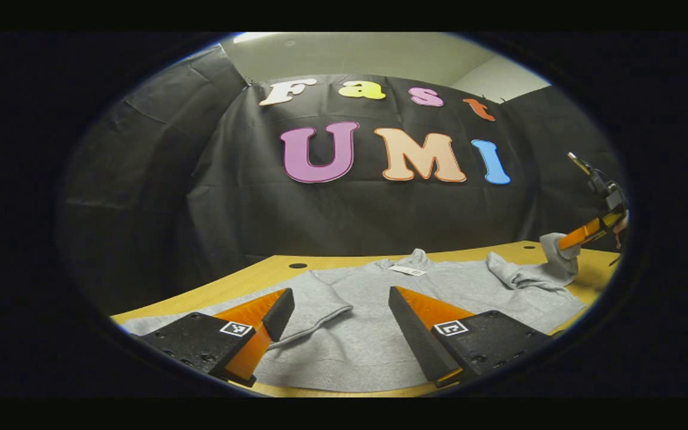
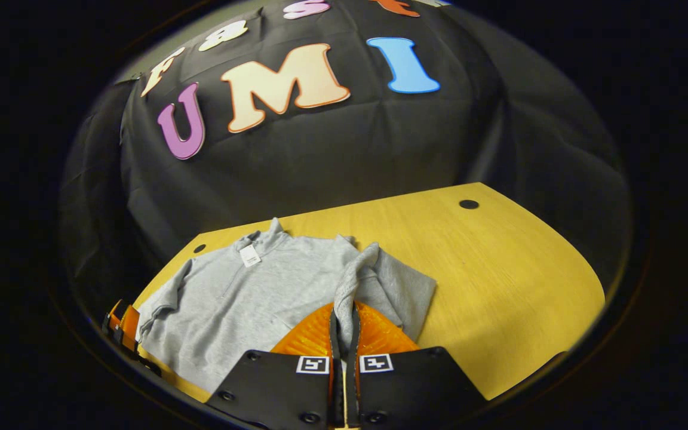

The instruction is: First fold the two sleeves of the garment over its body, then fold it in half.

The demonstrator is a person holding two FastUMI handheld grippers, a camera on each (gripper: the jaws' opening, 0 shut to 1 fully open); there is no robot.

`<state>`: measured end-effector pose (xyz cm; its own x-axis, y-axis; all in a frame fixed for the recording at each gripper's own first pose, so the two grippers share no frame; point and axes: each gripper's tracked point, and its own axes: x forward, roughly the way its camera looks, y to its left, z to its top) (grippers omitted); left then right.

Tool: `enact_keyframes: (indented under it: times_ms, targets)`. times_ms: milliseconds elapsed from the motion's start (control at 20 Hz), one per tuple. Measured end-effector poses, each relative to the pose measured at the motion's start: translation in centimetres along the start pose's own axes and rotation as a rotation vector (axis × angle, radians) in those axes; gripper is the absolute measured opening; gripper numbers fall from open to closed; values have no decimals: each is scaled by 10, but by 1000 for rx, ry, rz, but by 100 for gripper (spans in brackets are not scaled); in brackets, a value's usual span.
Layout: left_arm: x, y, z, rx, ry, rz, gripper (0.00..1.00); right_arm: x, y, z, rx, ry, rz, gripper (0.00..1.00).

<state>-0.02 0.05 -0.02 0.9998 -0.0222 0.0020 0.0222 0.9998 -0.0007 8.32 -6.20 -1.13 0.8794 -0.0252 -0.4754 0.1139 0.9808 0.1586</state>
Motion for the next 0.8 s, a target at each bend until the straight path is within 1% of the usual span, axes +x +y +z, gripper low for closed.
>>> enact_keyframes:
  times_ms: [100, 300, 350, 700, 800]
  targets:
    - [1, 1, 1, 0, 0, 2, 94, 12, 37, 4, -21, 7, 62, 4]
    - [0, 1, 0, 0, 1, 4, 93, 31, 106, 10, -97, 21, 156, 4]
    - [0, 1, 1, 0, 1, 4, 94, 37, 123, 13, -111, 22, 179, 4]
    - [0, 2, 0, 0, 1, 3, 94, 70, 224, 3, -223, 63, 286, 4]
    - [0, 1, 0, 0, 0, 3, 94, 79, 260, 1, -234, 64, 341, 4]
